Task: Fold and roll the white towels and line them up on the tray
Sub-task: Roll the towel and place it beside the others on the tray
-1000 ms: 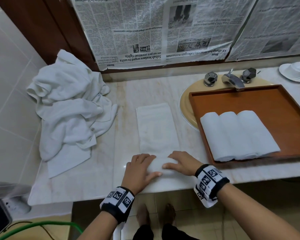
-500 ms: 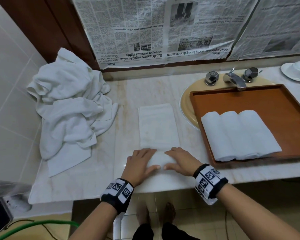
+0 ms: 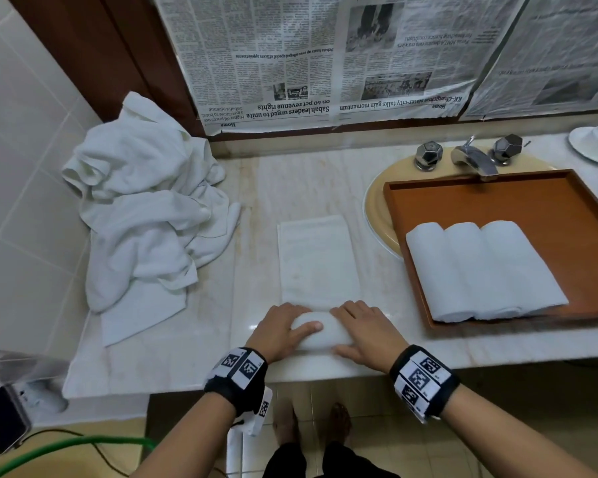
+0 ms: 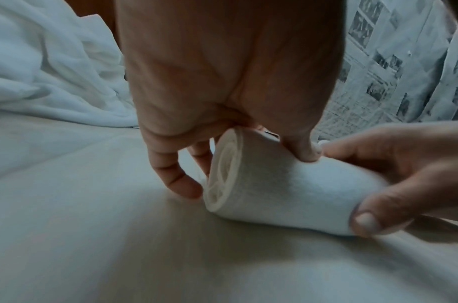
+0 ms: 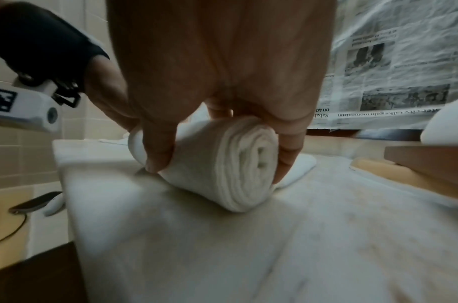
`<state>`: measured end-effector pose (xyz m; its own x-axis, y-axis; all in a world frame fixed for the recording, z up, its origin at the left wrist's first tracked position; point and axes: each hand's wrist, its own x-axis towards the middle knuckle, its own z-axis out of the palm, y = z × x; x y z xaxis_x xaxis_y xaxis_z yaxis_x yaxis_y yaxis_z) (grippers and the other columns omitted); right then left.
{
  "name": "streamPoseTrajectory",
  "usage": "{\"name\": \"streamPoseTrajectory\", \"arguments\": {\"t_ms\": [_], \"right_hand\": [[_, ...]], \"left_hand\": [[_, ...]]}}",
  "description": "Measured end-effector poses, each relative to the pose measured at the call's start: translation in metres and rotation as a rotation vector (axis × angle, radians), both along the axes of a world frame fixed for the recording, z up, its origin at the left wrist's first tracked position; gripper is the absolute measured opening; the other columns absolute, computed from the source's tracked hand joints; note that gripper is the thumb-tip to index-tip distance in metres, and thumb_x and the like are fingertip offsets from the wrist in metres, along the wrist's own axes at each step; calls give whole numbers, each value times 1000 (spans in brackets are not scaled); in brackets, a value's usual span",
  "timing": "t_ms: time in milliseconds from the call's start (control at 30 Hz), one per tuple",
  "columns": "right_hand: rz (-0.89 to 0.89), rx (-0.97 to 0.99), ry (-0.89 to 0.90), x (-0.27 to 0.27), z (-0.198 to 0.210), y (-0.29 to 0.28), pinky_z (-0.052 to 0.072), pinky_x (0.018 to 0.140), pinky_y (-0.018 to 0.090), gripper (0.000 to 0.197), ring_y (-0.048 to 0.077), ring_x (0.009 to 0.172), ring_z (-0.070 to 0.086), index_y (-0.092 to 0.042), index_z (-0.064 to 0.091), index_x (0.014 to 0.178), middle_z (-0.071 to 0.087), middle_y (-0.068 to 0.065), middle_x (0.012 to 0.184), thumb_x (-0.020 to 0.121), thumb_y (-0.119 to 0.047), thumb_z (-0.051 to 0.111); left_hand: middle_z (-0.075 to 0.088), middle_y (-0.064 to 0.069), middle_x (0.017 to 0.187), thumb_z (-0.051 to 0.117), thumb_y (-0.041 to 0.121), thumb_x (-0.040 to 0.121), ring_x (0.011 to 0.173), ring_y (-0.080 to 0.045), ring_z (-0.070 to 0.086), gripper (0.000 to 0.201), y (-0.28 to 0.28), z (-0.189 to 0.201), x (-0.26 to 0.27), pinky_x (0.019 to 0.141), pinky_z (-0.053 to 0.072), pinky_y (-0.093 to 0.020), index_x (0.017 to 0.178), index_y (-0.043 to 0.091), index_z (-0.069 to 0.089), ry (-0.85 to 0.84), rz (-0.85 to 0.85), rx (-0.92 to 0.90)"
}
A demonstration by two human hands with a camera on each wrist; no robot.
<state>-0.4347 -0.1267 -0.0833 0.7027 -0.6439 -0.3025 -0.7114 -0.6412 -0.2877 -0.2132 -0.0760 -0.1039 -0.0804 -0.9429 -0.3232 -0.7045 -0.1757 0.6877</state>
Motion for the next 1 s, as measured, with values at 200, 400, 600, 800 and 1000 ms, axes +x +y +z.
{"name": "streamPoseTrajectory", "arguments": {"t_ms": [200, 400, 600, 800, 1000], "right_hand": [[-137, 392, -24, 4, 11, -25, 38, 98, 38, 57, 21, 114, 39, -21, 57, 129, 45, 3, 120, 83, -54, 67], [-88, 229, 11, 2, 21, -16, 35, 98, 38, 62, 19, 117, 40, -29, 48, 138, 44, -3, 125, 84, -56, 64], [-53, -65, -110, 6, 4, 1, 35, 104, 43, 60, 25, 119, 48, -22, 50, 137, 52, 2, 130, 83, -41, 67], [-176, 442, -77, 16, 23, -41, 42, 95, 34, 54, 18, 108, 53, -21, 65, 122, 61, -2, 118, 77, -49, 76], [-144, 255, -156, 13, 23, -35, 41, 99, 36, 55, 20, 117, 53, -18, 58, 132, 60, 0, 130, 90, -54, 60]], "left_hand": [[43, 13, 140, 41, 83, 77, 127, -14, 36, 79, 19, 8, -3, 97, 40, -40, 141, 36, 48, -281, -104, -202], [46, 12, 138, 35, 85, 76, 126, -15, 38, 84, 28, 0, -8, 98, 40, -36, 142, 35, 48, -293, -78, -145], [48, 11, 139, 35, 88, 70, 126, -16, 40, 90, 14, 1, -4, 107, 36, -37, 142, 35, 48, -105, 25, -2], [38, 12, 145, 26, 78, 85, 128, -18, 34, 74, 22, 7, -13, 94, 43, -40, 146, 39, 40, -399, -33, -222], [49, 8, 140, 26, 84, 79, 130, -18, 40, 83, 6, 1, -3, 106, 39, -40, 144, 35, 45, -142, 40, -51]]}}
